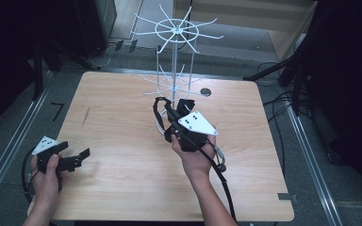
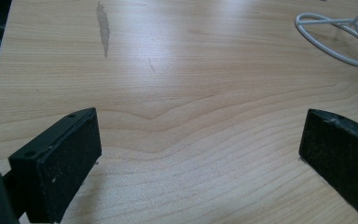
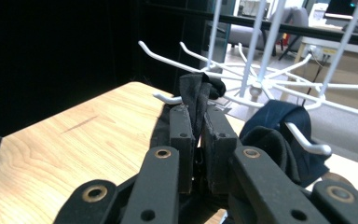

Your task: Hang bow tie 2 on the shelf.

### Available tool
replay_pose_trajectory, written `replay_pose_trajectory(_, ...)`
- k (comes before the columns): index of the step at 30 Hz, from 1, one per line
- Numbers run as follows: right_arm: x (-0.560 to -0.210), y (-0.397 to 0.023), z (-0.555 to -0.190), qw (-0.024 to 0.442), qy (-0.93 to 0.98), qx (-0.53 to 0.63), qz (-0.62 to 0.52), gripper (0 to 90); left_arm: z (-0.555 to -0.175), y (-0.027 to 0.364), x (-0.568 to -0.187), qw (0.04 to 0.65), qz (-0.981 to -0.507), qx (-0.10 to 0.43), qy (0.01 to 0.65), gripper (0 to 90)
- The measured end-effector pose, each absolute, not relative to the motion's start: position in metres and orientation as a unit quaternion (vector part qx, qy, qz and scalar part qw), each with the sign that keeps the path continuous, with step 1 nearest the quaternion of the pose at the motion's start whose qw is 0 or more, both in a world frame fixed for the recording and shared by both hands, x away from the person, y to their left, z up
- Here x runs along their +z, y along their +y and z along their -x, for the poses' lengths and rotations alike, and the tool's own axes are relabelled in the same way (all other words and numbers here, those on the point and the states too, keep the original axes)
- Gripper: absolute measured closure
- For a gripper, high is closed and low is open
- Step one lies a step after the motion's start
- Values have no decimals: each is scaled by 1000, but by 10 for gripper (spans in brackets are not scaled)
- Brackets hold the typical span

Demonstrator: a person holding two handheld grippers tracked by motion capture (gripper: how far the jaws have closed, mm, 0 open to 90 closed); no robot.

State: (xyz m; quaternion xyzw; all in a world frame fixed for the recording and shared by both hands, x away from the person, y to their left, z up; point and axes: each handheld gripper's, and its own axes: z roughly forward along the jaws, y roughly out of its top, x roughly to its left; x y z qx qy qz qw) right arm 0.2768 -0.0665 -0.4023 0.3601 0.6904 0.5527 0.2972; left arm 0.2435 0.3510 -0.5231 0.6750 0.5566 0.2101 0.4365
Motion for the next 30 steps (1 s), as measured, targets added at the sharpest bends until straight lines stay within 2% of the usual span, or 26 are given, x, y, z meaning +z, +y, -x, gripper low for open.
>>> replay_pose_trajectory(30,-434,-64,-300,265,698,522,-413,805,-244,351,-523,437,-674,210,557,0)
